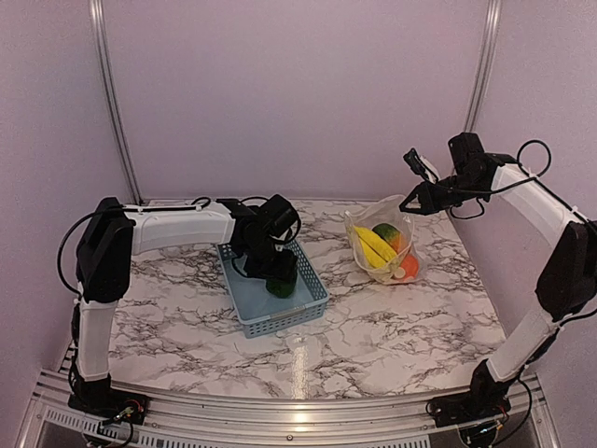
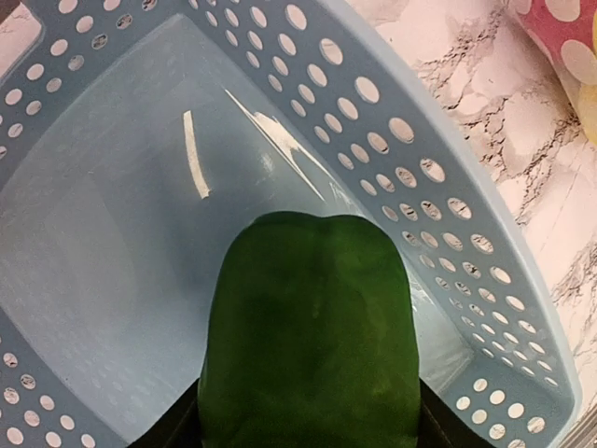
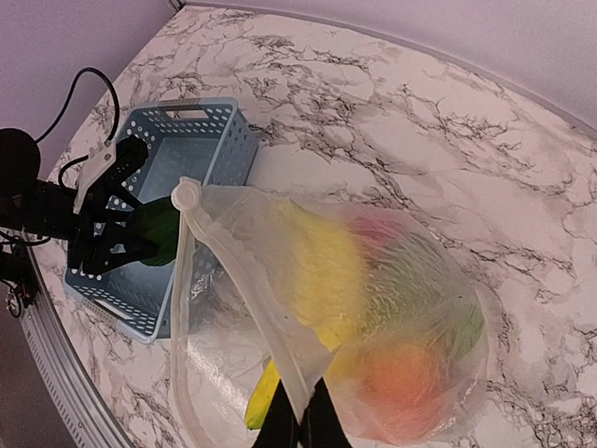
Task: Place the food in the zip-top bag and seal the zipper
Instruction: Pick up the fake vegetable from the bin, then place the fake vegetable in the zipper food storage bag, then pass from the right arm to the left, then hold the zipper from the zipper food storage bag, then hold the zipper food storage bag at the center of the board, then zip the zipper on the zipper food storage bag.
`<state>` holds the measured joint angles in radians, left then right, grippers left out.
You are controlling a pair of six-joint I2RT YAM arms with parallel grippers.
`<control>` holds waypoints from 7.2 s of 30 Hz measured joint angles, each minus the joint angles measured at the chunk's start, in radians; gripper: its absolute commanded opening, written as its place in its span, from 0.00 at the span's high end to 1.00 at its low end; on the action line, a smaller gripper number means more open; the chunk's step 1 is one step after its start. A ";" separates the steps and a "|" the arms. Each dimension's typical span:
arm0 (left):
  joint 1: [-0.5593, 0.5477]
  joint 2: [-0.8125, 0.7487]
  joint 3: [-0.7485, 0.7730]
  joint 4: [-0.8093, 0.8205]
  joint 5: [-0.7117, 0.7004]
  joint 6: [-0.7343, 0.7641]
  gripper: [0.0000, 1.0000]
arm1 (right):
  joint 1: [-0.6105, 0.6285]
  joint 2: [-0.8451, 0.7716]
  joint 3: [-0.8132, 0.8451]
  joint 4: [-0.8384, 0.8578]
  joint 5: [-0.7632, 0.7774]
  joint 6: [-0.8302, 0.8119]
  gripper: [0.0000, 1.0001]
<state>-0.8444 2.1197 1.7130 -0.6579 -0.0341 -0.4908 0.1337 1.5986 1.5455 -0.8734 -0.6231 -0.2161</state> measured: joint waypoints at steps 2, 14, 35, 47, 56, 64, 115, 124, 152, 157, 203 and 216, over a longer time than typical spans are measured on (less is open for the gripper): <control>-0.001 -0.019 0.008 0.000 -0.003 -0.002 0.46 | 0.000 0.000 0.000 0.000 0.000 0.000 1.00; -0.111 -0.204 0.108 0.370 0.227 -0.053 0.52 | 0.006 0.000 0.000 0.002 -0.023 0.007 1.00; -0.146 0.145 0.434 0.394 0.225 -0.260 0.60 | 0.047 -0.029 -0.011 0.031 -0.121 0.053 1.00; -0.129 0.241 0.436 0.482 0.137 -0.452 0.17 | 0.126 -0.029 -0.037 0.031 -0.133 0.047 1.00; -0.130 0.179 0.416 0.455 0.055 -0.374 0.01 | 0.125 -0.029 -0.037 0.031 -0.131 0.047 1.00; -0.129 -0.024 0.381 0.405 0.091 -0.237 0.01 | 0.095 -0.027 -0.037 0.026 -0.133 0.029 1.00; -0.153 -0.159 -0.368 1.126 0.166 0.829 1.00 | -0.027 0.012 0.050 -0.272 -0.179 -0.361 1.00; -0.155 -0.163 -0.367 1.169 0.183 0.774 1.00 | -0.080 0.049 0.134 -0.402 -0.058 -0.574 0.63; -0.156 -0.162 -0.284 1.100 0.261 0.569 1.00 | 0.365 -0.112 -0.013 -0.028 -0.021 -0.563 0.71; -0.156 -0.162 -0.283 1.086 0.265 0.573 1.00 | 0.377 -0.106 -0.013 -0.016 -0.018 -0.562 0.72; -0.151 -0.171 -0.297 1.122 0.295 0.584 1.00 | 0.384 -0.095 -0.019 -0.051 0.000 -0.576 0.98; -0.146 -0.212 -0.402 1.247 0.225 0.568 1.00 | 0.377 -0.061 0.026 -0.083 0.022 -0.554 0.96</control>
<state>-0.9905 1.9079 1.3106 0.5888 0.1909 0.0769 0.5102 1.5372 1.5715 -0.9565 -0.6014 -0.7704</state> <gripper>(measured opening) 0.014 0.051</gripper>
